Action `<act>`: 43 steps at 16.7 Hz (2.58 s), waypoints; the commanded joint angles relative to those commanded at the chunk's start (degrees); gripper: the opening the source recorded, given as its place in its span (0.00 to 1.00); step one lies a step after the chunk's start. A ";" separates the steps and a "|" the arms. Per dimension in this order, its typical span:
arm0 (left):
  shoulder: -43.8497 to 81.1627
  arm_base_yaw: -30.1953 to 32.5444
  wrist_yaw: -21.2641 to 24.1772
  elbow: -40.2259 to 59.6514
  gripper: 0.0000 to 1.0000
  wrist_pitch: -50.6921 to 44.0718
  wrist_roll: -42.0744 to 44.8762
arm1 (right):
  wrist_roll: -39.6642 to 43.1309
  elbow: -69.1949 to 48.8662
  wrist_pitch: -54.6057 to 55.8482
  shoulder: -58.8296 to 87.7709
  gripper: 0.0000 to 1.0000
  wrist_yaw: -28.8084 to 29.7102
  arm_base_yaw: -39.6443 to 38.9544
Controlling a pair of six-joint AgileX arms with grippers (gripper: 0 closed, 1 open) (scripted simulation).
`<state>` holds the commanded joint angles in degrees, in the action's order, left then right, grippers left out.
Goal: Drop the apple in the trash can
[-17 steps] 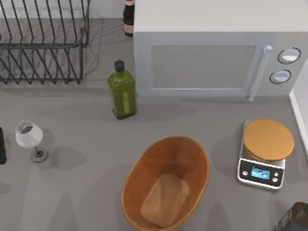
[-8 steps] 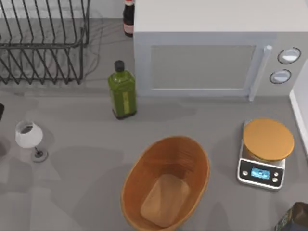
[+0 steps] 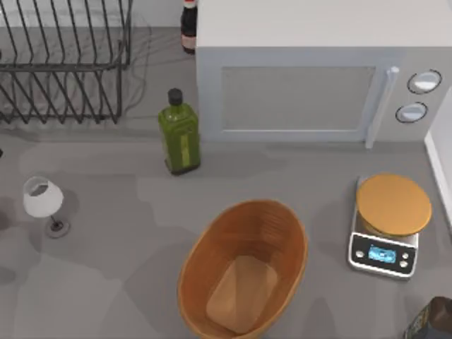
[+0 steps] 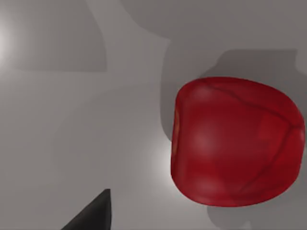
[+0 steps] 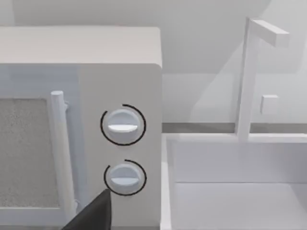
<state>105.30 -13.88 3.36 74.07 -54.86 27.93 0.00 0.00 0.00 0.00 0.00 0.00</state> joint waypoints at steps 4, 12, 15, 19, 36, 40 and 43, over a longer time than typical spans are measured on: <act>1.02 -0.19 0.05 0.94 1.00 -0.56 0.29 | 0.00 0.00 0.00 0.00 1.00 0.00 0.00; 5.42 -1.73 0.07 -2.00 1.00 6.65 1.87 | 0.00 0.00 0.00 0.00 1.00 0.00 0.00; 7.77 -1.22 0.00 -4.48 1.00 11.51 1.38 | 0.00 0.00 0.00 0.00 1.00 0.00 0.00; 8.21 0.41 0.06 -6.50 1.00 14.10 -0.19 | 0.00 0.00 0.00 0.00 1.00 0.00 0.00; 8.21 0.41 0.06 -6.50 0.00 14.10 -0.19 | 0.00 0.00 0.00 0.00 1.00 0.00 0.00; 8.21 0.41 0.06 -6.50 0.00 14.10 -0.19 | 0.00 0.00 0.00 0.00 1.00 0.00 0.00; 8.21 0.41 0.06 -6.50 0.00 14.10 -0.19 | 0.00 0.00 0.00 0.00 1.00 0.00 0.00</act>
<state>113.52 -13.47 3.42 67.57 -40.76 27.74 0.00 0.00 0.00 0.00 0.00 0.00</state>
